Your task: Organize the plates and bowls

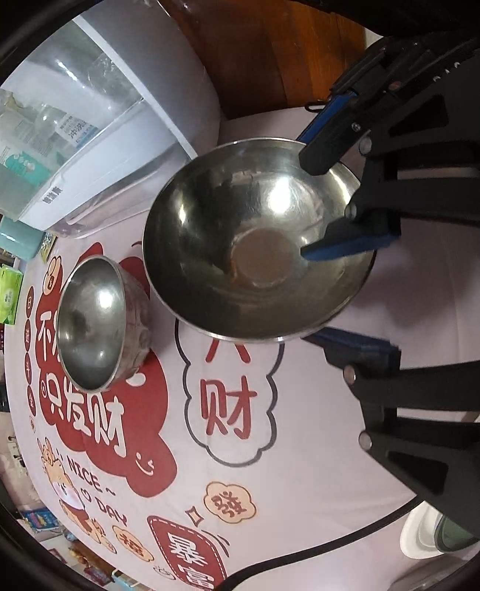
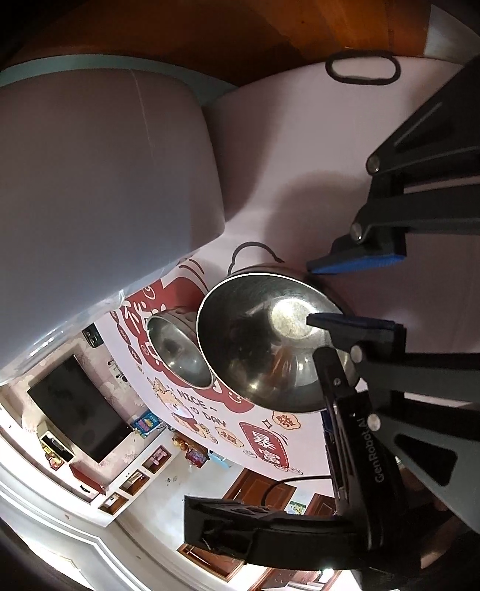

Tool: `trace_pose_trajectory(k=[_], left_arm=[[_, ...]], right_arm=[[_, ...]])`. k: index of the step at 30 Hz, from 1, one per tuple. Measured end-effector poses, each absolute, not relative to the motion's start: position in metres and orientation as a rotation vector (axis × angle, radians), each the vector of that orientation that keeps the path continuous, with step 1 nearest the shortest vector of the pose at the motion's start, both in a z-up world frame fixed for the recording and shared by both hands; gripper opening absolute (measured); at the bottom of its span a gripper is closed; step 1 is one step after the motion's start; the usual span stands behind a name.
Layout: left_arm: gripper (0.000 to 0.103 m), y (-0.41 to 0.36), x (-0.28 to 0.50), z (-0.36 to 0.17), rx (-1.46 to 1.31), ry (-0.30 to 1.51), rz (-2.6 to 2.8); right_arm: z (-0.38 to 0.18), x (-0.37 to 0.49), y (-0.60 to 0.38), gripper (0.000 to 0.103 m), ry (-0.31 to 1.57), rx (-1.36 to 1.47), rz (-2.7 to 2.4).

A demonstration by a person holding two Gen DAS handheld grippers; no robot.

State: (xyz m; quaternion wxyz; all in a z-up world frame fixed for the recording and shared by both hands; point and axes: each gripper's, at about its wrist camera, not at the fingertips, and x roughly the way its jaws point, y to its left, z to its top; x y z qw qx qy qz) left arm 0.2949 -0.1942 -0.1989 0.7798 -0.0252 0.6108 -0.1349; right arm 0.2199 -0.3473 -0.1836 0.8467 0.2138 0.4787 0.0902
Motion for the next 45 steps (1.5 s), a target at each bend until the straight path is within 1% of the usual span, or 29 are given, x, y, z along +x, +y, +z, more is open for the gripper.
trace_pose_trajectory(k=[2, 5, 13, 21, 29, 45], left_arm=[[0.028, -0.188, 0.294, -0.199, -0.085, 1.326, -0.290], [0.025, -0.180, 0.289, -0.199, -0.117, 1.336, -0.279], [0.025, -0.165, 0.276, -0.198, -0.111, 1.360, -0.267], [0.025, -0.146, 0.244, -0.185, -0.138, 1.355, -0.257], [0.025, -0.135, 0.223, -0.169, -0.139, 1.324, -0.254], [0.025, -0.101, 0.155, -0.130, -0.194, 1.219, -0.248]], right_arm=[[-0.183, 0.220, -0.347, 0.018, 1.016, 0.452, 0.186], [-0.183, 0.220, -0.346, 0.017, 1.032, 0.452, 0.190], [-0.182, 0.210, -0.338, 0.016, 1.071, 0.477, 0.193], [-0.170, 0.192, -0.325, 0.016, 1.075, 0.464, 0.228], [-0.147, 0.171, -0.310, 0.015, 1.034, 0.399, 0.279], [-0.102, 0.117, -0.280, 0.015, 0.937, 0.280, 0.356]])
